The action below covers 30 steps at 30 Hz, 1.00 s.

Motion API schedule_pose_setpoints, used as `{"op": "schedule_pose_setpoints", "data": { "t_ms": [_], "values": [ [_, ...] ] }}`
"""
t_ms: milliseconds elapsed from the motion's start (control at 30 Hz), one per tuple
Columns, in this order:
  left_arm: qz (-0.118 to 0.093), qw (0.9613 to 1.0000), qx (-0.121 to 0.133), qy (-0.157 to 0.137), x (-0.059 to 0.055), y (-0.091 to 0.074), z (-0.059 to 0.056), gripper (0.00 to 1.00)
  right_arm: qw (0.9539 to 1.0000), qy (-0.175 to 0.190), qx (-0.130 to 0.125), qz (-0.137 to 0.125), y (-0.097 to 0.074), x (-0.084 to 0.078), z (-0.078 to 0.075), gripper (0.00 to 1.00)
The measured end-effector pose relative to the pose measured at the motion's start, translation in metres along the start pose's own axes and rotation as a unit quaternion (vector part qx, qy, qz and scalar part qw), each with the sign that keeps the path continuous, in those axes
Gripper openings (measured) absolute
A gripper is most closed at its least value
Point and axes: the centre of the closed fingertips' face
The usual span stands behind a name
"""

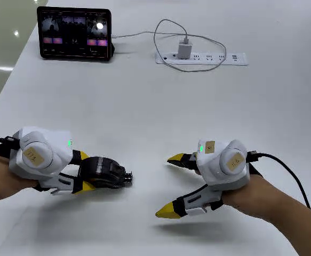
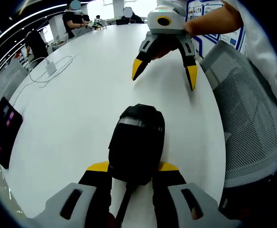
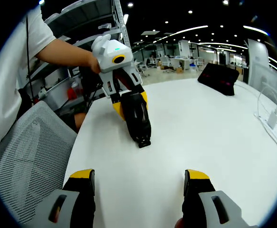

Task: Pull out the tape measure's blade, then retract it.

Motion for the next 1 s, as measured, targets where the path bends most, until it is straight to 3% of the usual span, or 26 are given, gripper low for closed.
{"op": "schedule_pose_setpoints", "data": {
  "t_ms": [400, 1000],
  "values": [
    [0.004, 1.0000, 0.004, 0.003, 0.001, 0.000, 0.000, 0.27, 0.9999, -0.008, -0.004, -0.014, 0.012, 0.006, -0.010, 0.66],
    [0.010, 0.9999, 0.007, -0.002, -0.001, 0.000, 0.001, 0.26, 0.9989, -0.033, 0.021, -0.026, 0.046, 0.017, -0.012, 0.45]
  ]
}}
Point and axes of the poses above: the centre of the closed fingertips' face, and the gripper's own axes: y roughly forward along the fingers, z roughly to its left, x roughly out of its top, and after that the axes turned 14 degrees about -z, right-handed
